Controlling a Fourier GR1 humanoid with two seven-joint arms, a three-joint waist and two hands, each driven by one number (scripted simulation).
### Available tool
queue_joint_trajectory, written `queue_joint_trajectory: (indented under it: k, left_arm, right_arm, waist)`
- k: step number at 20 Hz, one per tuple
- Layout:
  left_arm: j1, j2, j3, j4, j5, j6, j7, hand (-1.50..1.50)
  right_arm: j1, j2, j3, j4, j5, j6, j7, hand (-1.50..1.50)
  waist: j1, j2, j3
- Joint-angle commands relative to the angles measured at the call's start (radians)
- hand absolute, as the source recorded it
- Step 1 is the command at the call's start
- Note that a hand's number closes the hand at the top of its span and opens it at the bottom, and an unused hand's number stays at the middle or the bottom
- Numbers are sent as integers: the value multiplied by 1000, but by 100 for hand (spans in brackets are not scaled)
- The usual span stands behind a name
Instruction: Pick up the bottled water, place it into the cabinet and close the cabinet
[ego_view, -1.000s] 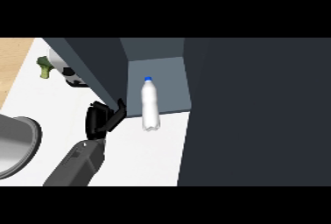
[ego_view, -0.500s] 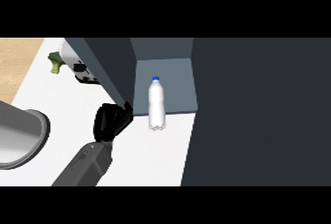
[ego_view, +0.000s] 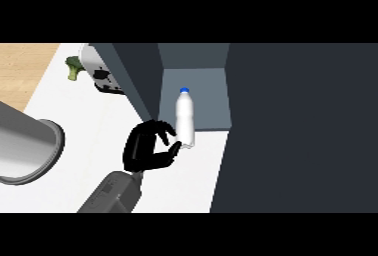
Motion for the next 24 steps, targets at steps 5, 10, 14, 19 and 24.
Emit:
queue_joint_trajectory:
  k: [5, 10, 14, 19, 24]
  left_arm:
    - [219, 128, -52, -287, 27, -115, 66, -150]
    - [354, 238, -27, -481, 32, -84, 101, -150]
    - [463, 320, 16, -566, 42, -101, 76, -150]
    - [566, 435, 103, -623, 29, -112, 31, -150]
    - [602, 502, 153, -661, 45, -155, 24, -150]
  right_arm:
    - [-2, 0, 58, -185, 113, -6, 23, 150]
    - [124, 4, 146, -295, -10, -8, 96, 150]
    - [47, 13, 276, -289, 34, -65, 106, 150]
    - [0, 8, 415, -291, 87, -125, 140, 150]
    - [-97, 41, 606, -282, 191, -190, 146, 150]
  waist:
    - [25, 1, -1]
    - [11, -7, -1]
    - [32, -4, -2]
    - [31, -4, -3]
    - [27, -9, -5]
